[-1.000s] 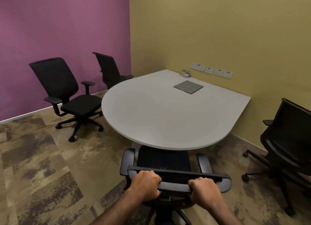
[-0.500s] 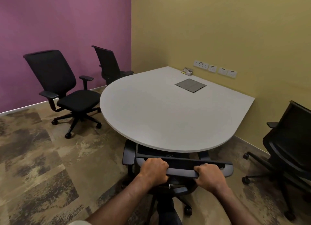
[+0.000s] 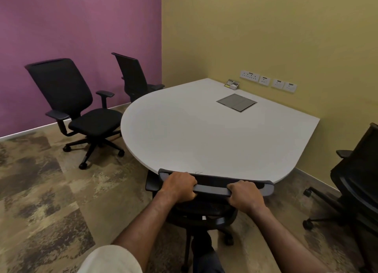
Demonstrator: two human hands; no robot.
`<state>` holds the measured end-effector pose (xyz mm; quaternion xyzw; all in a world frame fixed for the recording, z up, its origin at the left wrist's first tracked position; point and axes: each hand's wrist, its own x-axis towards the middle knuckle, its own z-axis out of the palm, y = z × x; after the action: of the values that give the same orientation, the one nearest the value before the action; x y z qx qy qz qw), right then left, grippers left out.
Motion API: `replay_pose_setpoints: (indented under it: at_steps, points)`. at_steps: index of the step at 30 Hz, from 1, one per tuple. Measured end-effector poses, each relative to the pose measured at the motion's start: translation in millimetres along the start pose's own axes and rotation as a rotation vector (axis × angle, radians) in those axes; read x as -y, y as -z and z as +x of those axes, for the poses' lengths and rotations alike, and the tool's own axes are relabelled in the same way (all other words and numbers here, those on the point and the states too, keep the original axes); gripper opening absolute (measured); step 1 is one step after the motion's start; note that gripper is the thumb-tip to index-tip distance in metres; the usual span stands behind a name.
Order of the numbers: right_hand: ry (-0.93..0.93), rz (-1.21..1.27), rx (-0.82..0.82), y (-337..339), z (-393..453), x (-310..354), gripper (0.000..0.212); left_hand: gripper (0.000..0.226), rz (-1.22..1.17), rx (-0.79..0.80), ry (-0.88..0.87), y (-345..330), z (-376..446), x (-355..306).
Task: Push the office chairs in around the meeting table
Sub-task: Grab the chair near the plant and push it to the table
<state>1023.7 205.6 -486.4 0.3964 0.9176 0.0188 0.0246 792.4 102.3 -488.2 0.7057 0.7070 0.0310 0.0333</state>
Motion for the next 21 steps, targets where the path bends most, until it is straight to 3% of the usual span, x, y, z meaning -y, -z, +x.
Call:
replay_pose_setpoints:
  at_steps: [10,21]
  points:
    - [0.009,0.018,-0.015,-8.7,56.1,3.0,0.015,0.016,0.087,0.029,-0.058,2.9,55.7,49.3]
    - [-0.035,0.010,0.075,-0.1,55.9,-3.5,0.017,0.015,0.062,0.074,-0.043,1.2,60.0,44.7]
